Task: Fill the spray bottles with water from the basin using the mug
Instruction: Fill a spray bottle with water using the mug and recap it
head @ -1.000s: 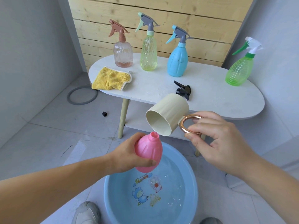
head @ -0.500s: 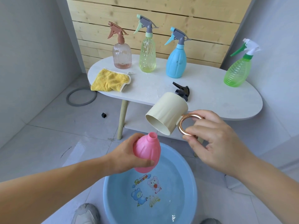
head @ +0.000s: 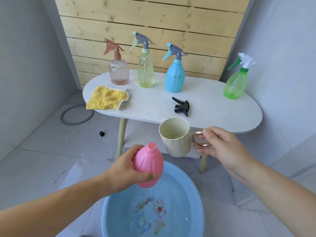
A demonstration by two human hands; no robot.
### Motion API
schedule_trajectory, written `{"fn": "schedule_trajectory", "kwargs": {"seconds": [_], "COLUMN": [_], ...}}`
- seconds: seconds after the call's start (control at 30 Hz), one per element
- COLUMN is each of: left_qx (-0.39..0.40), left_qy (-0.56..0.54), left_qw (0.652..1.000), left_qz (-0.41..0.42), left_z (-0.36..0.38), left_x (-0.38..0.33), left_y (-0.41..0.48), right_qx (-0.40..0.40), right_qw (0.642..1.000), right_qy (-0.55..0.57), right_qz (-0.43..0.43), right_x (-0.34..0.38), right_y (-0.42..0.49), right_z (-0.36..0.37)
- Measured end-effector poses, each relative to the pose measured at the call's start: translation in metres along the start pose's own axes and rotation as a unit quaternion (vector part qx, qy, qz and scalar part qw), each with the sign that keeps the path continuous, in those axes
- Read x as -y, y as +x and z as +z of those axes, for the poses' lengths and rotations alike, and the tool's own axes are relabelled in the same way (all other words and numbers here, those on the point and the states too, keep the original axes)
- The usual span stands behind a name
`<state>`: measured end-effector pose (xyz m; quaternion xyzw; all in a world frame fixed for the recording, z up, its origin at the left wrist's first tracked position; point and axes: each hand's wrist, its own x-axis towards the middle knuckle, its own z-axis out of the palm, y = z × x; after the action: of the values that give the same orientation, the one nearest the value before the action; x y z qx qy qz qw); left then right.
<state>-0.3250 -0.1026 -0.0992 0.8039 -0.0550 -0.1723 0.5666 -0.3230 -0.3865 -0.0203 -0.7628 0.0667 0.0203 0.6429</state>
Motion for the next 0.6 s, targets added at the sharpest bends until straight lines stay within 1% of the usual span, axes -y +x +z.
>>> {"fn": "schedule_trajectory", "kwargs": {"seconds": [0.13, 0.27, 0.43, 0.6], "left_qx": [-0.005, -0.004, 0.004, 0.009], "left_qy": [0.0, -0.015, -0.036, -0.045], "left_qw": [1.0, 1.0, 0.999, 0.998], "left_qz": [0.01, 0.02, 0.037, 0.05], "left_z": [0.001, 0.006, 0.019, 0.034], "left_x": [-0.011, -0.021, -0.033, -0.043], "left_y": [0.005, 0.015, 0.032, 0.048], "right_qx": [-0.05, -0.12, -0.165, -0.178], "right_qw": [0.993, 0.982, 0.976, 0.975], "right_qy": [0.11, 0.148, 0.139, 0.126], "right_qz": [0.009, -0.004, 0.022, 0.04], "right_x": [0.007, 0.021, 0.024, 0.01], "right_y": [0.021, 0.054, 0.095, 0.124], "right_z": [-0.011, -0.039, -0.082, -0.106]}}
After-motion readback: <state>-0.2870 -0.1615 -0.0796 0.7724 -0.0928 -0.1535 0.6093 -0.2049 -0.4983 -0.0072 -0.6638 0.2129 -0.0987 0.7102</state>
